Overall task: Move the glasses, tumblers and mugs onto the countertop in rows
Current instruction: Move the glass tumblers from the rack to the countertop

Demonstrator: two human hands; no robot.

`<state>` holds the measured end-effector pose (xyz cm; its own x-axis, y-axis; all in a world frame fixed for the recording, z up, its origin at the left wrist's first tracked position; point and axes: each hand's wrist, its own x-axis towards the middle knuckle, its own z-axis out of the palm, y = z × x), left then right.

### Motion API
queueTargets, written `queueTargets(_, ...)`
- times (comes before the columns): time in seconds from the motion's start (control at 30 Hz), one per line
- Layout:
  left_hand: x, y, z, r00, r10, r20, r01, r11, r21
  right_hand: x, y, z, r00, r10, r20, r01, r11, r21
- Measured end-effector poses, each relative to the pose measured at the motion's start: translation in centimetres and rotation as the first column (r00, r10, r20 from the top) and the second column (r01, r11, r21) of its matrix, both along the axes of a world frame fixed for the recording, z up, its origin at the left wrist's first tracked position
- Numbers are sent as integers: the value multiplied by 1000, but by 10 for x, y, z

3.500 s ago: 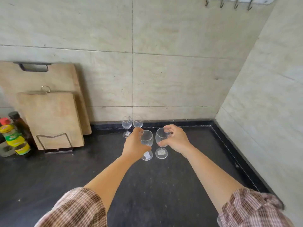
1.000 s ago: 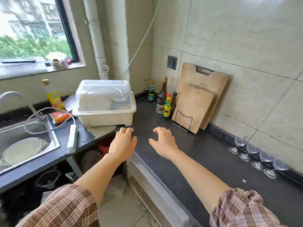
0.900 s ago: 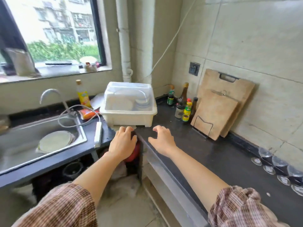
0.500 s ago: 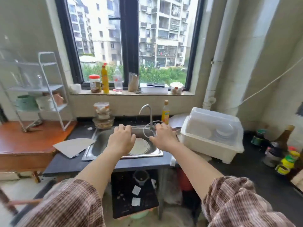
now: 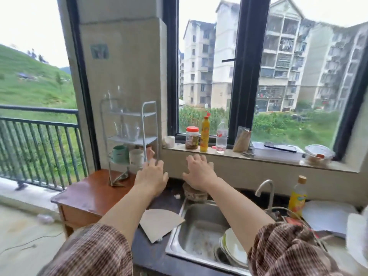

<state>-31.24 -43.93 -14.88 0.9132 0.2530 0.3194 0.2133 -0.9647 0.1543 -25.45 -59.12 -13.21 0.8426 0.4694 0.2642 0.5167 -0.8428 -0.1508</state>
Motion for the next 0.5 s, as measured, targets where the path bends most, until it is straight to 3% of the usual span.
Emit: queueTargets(0.5, 150, 231, 72, 973, 115, 201, -96, 990, -100, 159, 221, 86, 967, 169, 190, -172, 985, -5)
